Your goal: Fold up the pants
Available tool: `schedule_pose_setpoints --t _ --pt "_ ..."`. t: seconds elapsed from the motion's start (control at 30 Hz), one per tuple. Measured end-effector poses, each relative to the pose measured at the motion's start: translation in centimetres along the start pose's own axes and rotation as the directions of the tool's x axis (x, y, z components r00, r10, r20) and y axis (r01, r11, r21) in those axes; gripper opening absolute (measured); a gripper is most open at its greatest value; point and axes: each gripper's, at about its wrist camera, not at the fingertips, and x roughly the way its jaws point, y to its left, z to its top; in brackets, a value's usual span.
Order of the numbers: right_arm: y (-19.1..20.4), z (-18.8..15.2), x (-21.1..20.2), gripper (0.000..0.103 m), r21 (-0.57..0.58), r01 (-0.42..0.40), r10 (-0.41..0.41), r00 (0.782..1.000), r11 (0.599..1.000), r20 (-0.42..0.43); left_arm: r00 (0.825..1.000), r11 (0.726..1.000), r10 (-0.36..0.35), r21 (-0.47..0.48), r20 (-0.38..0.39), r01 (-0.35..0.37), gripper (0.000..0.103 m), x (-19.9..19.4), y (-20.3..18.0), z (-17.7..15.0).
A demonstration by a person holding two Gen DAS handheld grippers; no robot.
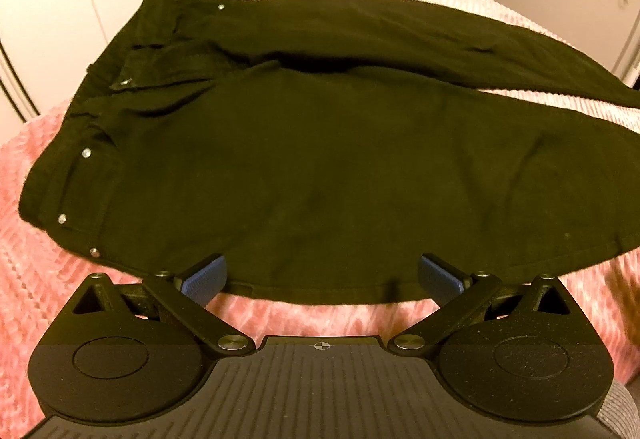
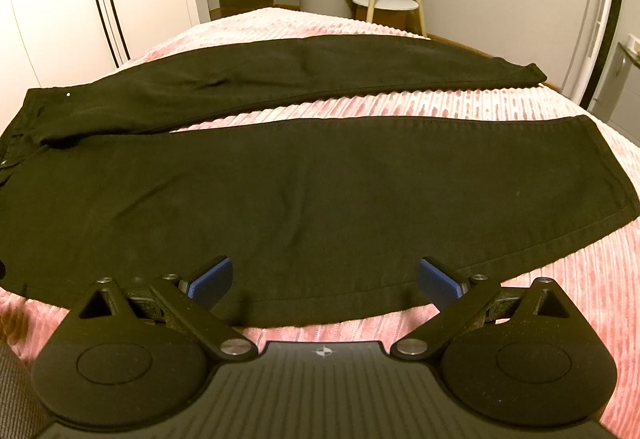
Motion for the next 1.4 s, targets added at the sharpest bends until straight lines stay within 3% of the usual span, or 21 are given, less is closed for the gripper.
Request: schedule_pose_setpoints --t 0.3,0.43,0.63,0.77,0.87,0.93,1.0,1.03,1.1,1.17,1.23,1.33,1.4 --pt "-0.1 0.2 0.4 0.099 0.013 -0.009 0.009 1.0 1.0 -0.022 1.0 1.0 -0.012 -0.018 -0.012 0.012 0.103 0.2 0.4 0.1" --pt "-1.1 1.3 1.3 0.099 0.07 -0.046 0.05 0.997 0.996 -0.063 1.0 1.0 -0.005 -0.025 -0.01 0.005 0.103 0.3 0.7 0.4" --pt "-2.6 3.5 5.5 0.099 0.052 0.057 -0.05 0.991 0.997 -0.125 0.996 0.997 0.064 -0.044 0.056 -0.062 0.103 0.0 0.8 3.6" --pt "-3.8 3.4 8.2 0.099 0.063 0.059 -0.045 0.978 0.996 -0.204 0.988 0.985 0.096 -0.154 0.121 -0.077 0.103 -0.1 0.4 7.9" --pt "-4.0 3.7 8.8 0.099 0.063 0.05 -0.033 0.969 0.997 -0.244 0.982 0.963 0.08 -0.267 0.171 -0.032 0.103 0.7 -0.3 11.3" --pt "-3.7 4.6 9.4 0.099 0.019 0.048 -0.039 0.949 0.999 -0.314 0.983 0.943 0.038 -0.332 0.179 0.024 0.103 2.4 -1.1 12.9" --pt "-3.5 6.6 9.7 0.097 0.006 0.024 -0.02 0.921 1.0 -0.388 0.985 0.939 0.011 -0.341 0.17 0.048 0.103 4.5 -1.8 13.7" --pt "-3.7 8.2 9.3 0.095 0.035 -0.013 0.025 0.934 0.999 -0.357 0.986 0.94 0.024 -0.34 0.166 0.034 0.103 5.4 -1.9 13.7" --pt "-4.6 12.0 9.1 0.095 0.094 -0.058 0.08 0.963 0.994 -0.256 0.979 0.934 0.13 -0.351 0.155 -0.068 0.103 7.6 -2.3 13.4" --pt "-5.5 16.8 10.5 0.095 0.168 -0.042 0.07 0.984 0.985 -0.163 0.96 0.918 0.245 -0.352 0.137 -0.184 0.103 9.5 -2.3 12.8" --pt "-6.3 21.0 13.6 0.093 0.229 -0.04 0.068 0.991 0.973 -0.118 0.94 0.905 0.312 -0.346 0.142 -0.248 0.103 10.5 -2.0 12.3" --pt "-7.2 26.3 19.5 0.065 0.328 0.037 0.007 0.991 0.944 -0.132 0.914 0.895 0.362 -0.342 0.183 -0.286 0.103 11.6 -1.6 11.2" --pt "-7.9 28.8 22.8 0.061 0.406 0.106 -0.045 0.986 0.908 -0.158 0.916 0.891 0.357 -0.36 0.183 -0.276 0.103 12.5 -1.3 10.6"
